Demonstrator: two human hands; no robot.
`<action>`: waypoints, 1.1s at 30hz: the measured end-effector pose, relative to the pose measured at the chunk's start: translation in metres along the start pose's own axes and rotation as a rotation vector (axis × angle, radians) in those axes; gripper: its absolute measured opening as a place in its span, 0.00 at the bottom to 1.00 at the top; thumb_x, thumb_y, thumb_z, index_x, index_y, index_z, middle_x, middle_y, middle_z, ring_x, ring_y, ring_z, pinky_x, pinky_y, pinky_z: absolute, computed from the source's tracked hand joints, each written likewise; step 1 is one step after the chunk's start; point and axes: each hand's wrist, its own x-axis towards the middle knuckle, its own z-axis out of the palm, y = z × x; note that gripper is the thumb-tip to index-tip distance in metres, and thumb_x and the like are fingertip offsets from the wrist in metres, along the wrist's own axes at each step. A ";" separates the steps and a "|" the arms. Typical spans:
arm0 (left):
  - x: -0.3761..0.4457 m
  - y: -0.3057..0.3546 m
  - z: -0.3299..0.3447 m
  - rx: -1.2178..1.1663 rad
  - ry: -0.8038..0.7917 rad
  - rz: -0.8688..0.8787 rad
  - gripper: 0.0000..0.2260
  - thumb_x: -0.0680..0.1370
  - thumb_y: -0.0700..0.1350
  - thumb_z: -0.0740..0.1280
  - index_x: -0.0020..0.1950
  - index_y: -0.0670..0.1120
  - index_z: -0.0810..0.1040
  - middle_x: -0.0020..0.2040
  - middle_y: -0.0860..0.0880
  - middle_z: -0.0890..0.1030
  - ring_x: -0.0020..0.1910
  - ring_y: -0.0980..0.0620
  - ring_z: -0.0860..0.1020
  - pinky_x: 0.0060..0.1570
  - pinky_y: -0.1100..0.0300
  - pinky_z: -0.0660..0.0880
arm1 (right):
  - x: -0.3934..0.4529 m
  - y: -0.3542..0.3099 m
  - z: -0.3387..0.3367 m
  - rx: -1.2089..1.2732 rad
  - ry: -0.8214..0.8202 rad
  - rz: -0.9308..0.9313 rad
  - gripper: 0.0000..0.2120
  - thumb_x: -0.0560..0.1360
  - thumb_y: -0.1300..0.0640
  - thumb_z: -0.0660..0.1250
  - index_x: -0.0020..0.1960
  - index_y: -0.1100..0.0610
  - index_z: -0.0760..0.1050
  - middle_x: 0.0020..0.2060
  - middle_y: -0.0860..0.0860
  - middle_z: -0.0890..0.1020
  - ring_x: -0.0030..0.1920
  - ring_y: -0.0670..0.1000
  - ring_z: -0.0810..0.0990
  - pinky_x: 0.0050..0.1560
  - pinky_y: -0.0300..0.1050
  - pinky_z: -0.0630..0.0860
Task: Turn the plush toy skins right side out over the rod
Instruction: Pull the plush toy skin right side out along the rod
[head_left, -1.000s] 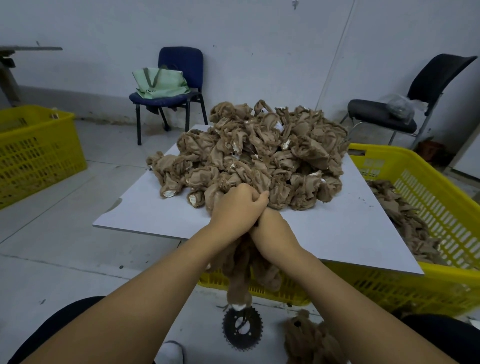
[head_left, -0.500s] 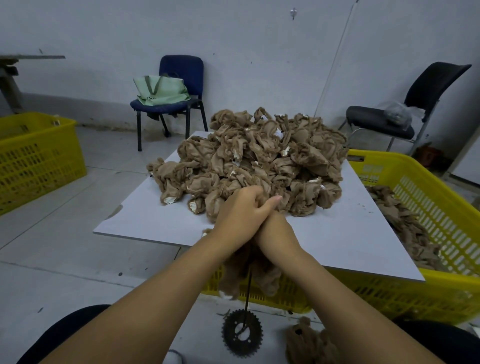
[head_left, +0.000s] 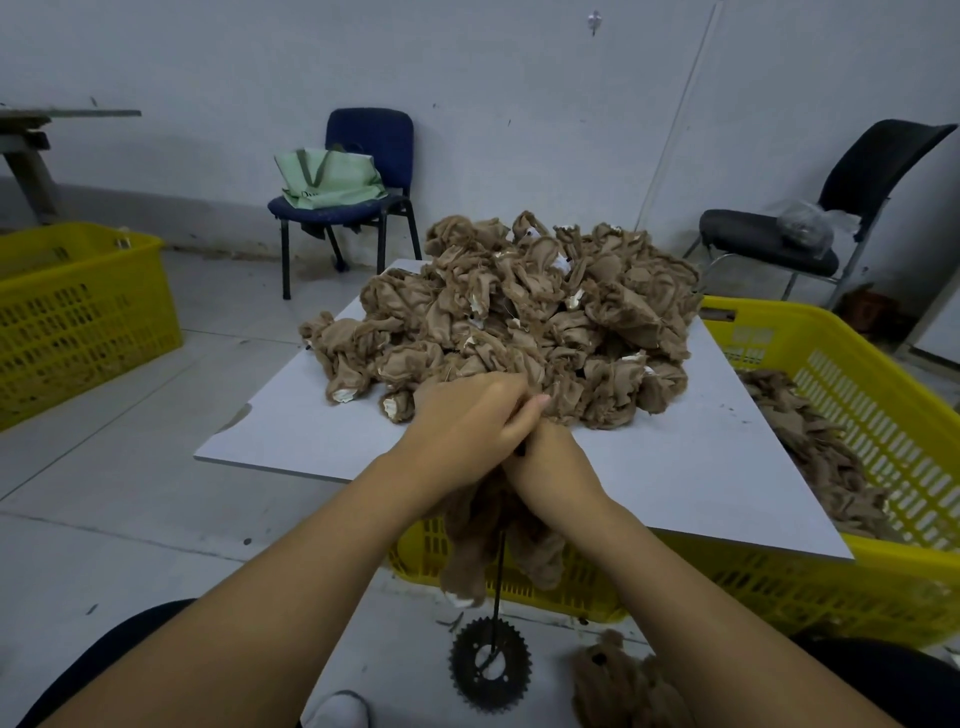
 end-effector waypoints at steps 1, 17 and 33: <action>0.000 0.001 0.000 0.041 0.010 0.006 0.20 0.83 0.55 0.61 0.34 0.53 0.61 0.31 0.55 0.66 0.30 0.56 0.66 0.29 0.58 0.58 | 0.002 0.002 0.001 -0.001 0.002 0.004 0.11 0.81 0.54 0.61 0.60 0.57 0.75 0.51 0.53 0.81 0.54 0.56 0.81 0.53 0.51 0.78; 0.007 -0.002 0.008 -0.383 -0.013 -0.202 0.19 0.84 0.45 0.60 0.32 0.48 0.66 0.29 0.50 0.68 0.29 0.52 0.66 0.34 0.54 0.64 | 0.000 0.000 -0.006 -0.088 0.014 -0.063 0.04 0.79 0.54 0.63 0.49 0.55 0.73 0.34 0.49 0.74 0.37 0.56 0.76 0.32 0.47 0.68; -0.015 -0.005 0.016 -0.032 -0.270 -0.232 0.14 0.79 0.50 0.62 0.37 0.49 0.64 0.33 0.48 0.69 0.30 0.49 0.68 0.29 0.56 0.61 | 0.005 0.014 0.007 -0.212 -0.096 0.113 0.12 0.79 0.58 0.61 0.38 0.50 0.65 0.36 0.49 0.73 0.35 0.50 0.72 0.31 0.44 0.64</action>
